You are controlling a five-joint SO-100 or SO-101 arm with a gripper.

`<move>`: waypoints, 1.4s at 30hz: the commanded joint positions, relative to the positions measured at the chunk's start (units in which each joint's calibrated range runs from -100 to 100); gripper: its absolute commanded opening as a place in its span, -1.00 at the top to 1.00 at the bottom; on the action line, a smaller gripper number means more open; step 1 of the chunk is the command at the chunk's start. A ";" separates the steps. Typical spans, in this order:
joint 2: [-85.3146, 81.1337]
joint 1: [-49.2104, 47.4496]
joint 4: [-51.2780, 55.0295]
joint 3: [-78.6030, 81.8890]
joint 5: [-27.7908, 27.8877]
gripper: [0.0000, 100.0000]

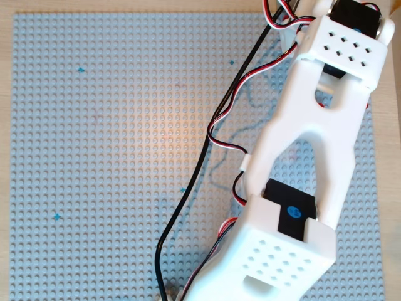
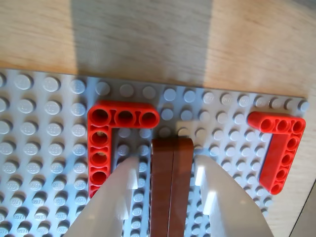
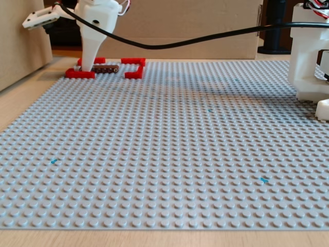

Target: Grab and store lego

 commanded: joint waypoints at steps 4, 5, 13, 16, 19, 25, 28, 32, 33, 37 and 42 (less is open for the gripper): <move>-0.25 0.27 1.71 -1.44 -0.15 0.73; -0.34 0.27 2.05 -1.44 -0.15 0.73; -0.34 0.27 7.72 -5.70 -0.15 0.73; -0.34 0.27 11.47 -10.15 -0.15 0.73; -0.25 0.27 13.82 -13.23 -0.15 0.73; -0.25 0.27 18.35 -19.67 -0.20 0.73; -0.25 0.27 19.05 -20.58 -0.20 0.73; -0.34 0.27 22.62 -24.12 -0.20 0.73; -0.34 0.27 24.01 -25.57 -0.20 0.73; -0.34 0.34 29.50 -31.29 -0.73 0.73; -0.17 0.27 35.43 -35.83 -2.92 0.73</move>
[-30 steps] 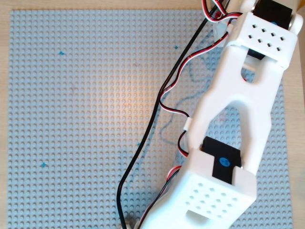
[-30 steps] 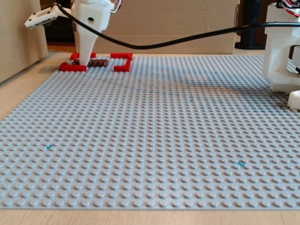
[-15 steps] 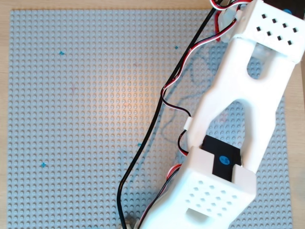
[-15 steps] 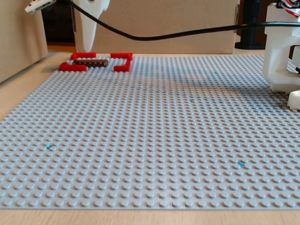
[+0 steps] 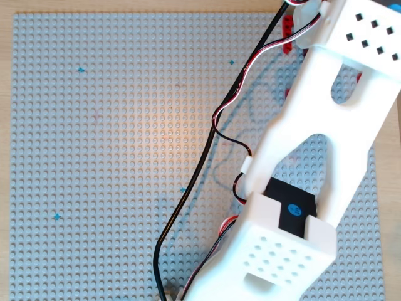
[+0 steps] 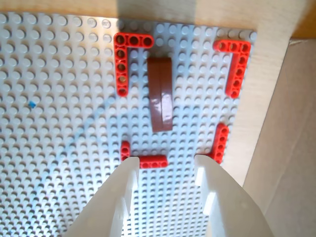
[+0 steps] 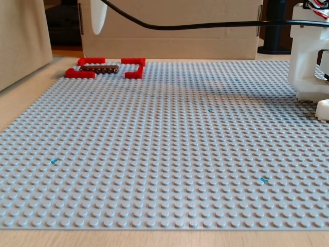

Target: Grab and store lego

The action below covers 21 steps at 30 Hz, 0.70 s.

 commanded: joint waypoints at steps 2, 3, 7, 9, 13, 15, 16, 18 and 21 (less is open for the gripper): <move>-0.51 0.19 3.10 -5.01 -0.55 0.73; -0.51 0.19 3.88 -5.37 -0.76 0.73; -0.76 -0.40 4.84 -8.55 -0.82 0.73; -1.52 -1.29 4.84 -11.18 -0.82 0.73; -4.82 -1.88 4.93 -12.09 -0.92 0.73; -6.43 -2.55 5.01 -11.91 -1.70 0.73; -6.94 -2.92 5.01 -11.72 -2.12 0.73; -7.96 -3.37 5.01 -9.64 -3.38 0.73; -9.90 -4.85 5.01 -5.46 -5.52 0.73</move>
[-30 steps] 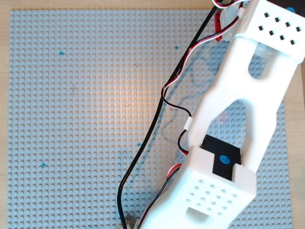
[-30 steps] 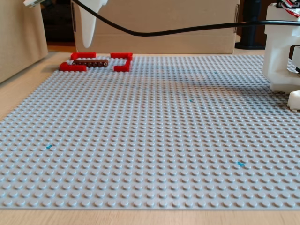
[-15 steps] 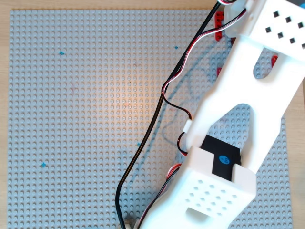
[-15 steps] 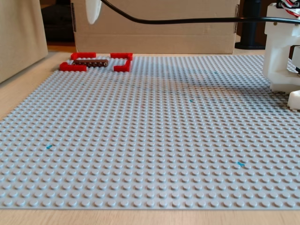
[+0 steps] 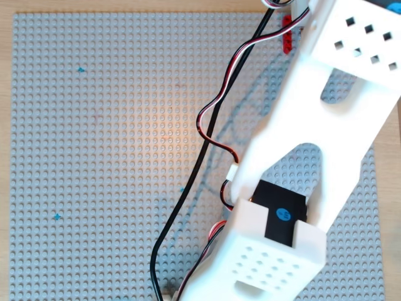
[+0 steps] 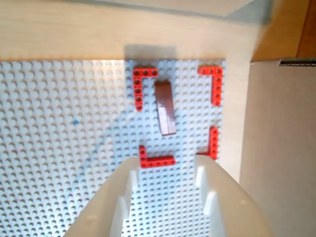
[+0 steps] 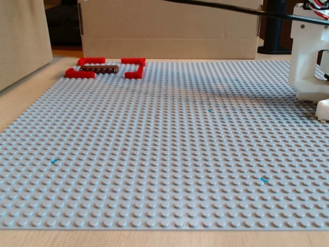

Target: Grab and store lego

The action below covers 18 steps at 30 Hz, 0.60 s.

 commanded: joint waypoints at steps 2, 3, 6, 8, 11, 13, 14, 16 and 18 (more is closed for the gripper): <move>-6.38 -1.72 0.95 3.84 -2.35 0.73; -7.23 -2.02 0.95 4.92 -2.82 0.73; -9.85 -2.61 0.95 6.92 -3.76 0.74; -11.97 -2.98 0.95 7.92 -3.76 0.77; -15.86 -3.35 0.95 9.73 -4.39 0.97; -18.74 -3.65 0.95 12.00 -5.01 0.96; -20.35 -4.02 0.95 13.36 -5.33 0.96; -23.57 -4.54 0.95 15.99 -5.75 0.97; -26.96 -4.91 0.95 19.08 -6.16 0.97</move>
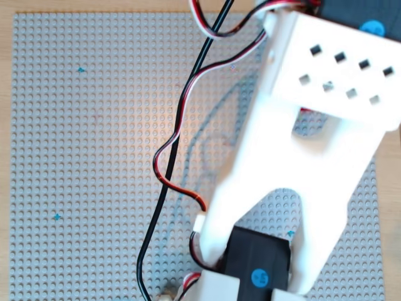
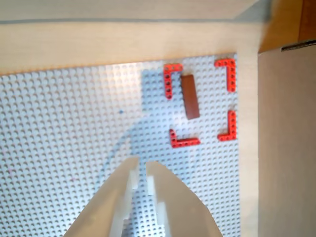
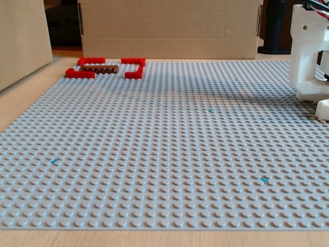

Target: Grab and store lego

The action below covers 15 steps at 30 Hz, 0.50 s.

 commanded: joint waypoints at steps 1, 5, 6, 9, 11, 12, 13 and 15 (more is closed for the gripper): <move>-8.36 -0.96 0.95 4.22 -1.14 0.97; -15.14 -3.63 0.78 12.02 -2.91 0.97; -16.66 -4.00 0.78 14.02 -3.59 0.97; -21.15 -5.41 0.78 19.74 -4.59 0.97; -24.45 -5.86 0.78 24.09 -4.74 0.97; -25.97 -6.23 0.78 26.82 -4.74 0.97; -27.75 -6.38 0.78 29.81 -4.80 0.97; -31.73 -6.60 0.78 36.43 -6.15 0.97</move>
